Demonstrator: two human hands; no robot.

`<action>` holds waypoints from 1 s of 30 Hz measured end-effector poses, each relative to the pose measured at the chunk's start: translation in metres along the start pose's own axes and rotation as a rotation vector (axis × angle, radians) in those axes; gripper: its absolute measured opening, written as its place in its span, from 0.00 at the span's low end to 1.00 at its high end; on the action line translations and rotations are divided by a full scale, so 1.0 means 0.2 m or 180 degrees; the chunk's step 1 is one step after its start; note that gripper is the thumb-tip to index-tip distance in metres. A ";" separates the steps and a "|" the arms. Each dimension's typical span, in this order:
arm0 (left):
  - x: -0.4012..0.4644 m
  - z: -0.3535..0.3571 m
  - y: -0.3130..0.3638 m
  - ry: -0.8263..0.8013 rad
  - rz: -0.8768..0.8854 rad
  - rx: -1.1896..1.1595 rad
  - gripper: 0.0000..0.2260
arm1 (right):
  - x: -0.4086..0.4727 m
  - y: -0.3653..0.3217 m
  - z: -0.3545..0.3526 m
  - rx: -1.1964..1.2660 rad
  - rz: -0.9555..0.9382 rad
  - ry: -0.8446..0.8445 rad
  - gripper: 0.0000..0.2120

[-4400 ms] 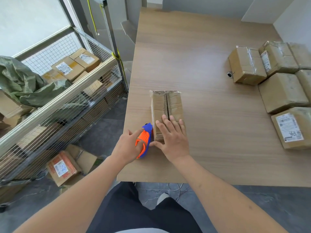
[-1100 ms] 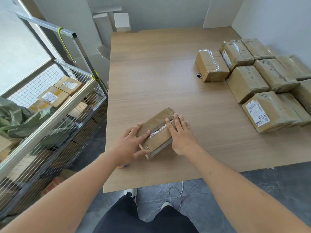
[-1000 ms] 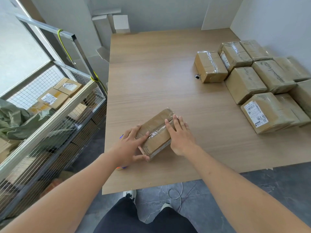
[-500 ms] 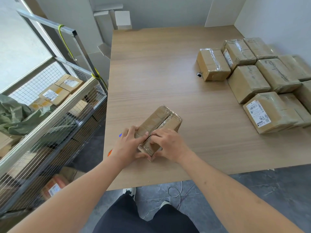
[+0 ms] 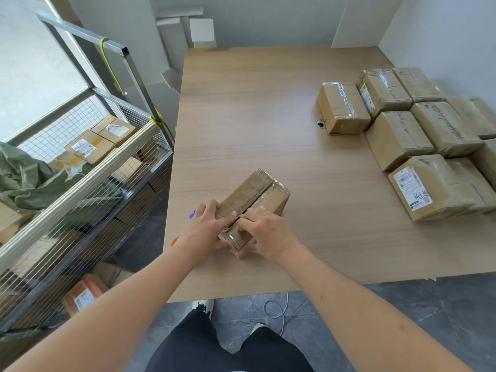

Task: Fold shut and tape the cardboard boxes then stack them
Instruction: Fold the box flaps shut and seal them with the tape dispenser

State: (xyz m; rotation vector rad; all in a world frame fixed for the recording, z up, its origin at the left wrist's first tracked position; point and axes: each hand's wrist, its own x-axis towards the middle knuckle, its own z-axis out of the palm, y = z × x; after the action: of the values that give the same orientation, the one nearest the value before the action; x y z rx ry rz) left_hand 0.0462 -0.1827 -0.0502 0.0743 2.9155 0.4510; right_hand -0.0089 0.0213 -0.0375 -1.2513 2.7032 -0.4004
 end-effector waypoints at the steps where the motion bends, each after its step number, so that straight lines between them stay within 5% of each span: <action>1: 0.00 0.00 0.00 -0.0009 0.0011 -0.0004 0.36 | 0.00 0.00 0.00 -0.0021 -0.0005 0.0053 0.25; 10: -0.01 0.03 0.00 0.0031 -0.0084 0.0068 0.36 | -0.05 -0.02 0.12 0.0070 0.0057 0.0421 0.29; 19: -0.06 0.09 -0.02 0.0560 0.0262 -0.0460 0.24 | -0.03 0.09 -0.02 0.0015 0.0109 -0.0470 0.33; 26: -0.02 0.14 -0.08 0.0745 0.0725 -0.0458 0.23 | -0.05 0.11 -0.03 0.0565 0.0247 -0.0438 0.18; 30: -0.02 0.15 -0.05 0.0775 0.0494 -0.0736 0.21 | -0.01 0.14 -0.01 0.0770 0.0288 -0.0477 0.25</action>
State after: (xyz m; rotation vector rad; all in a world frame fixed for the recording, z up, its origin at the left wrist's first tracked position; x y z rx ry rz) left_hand 0.0565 -0.1839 -0.0797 0.2287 3.0798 0.8768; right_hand -0.0283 0.0400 -0.0432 -1.0456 2.4868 -0.5774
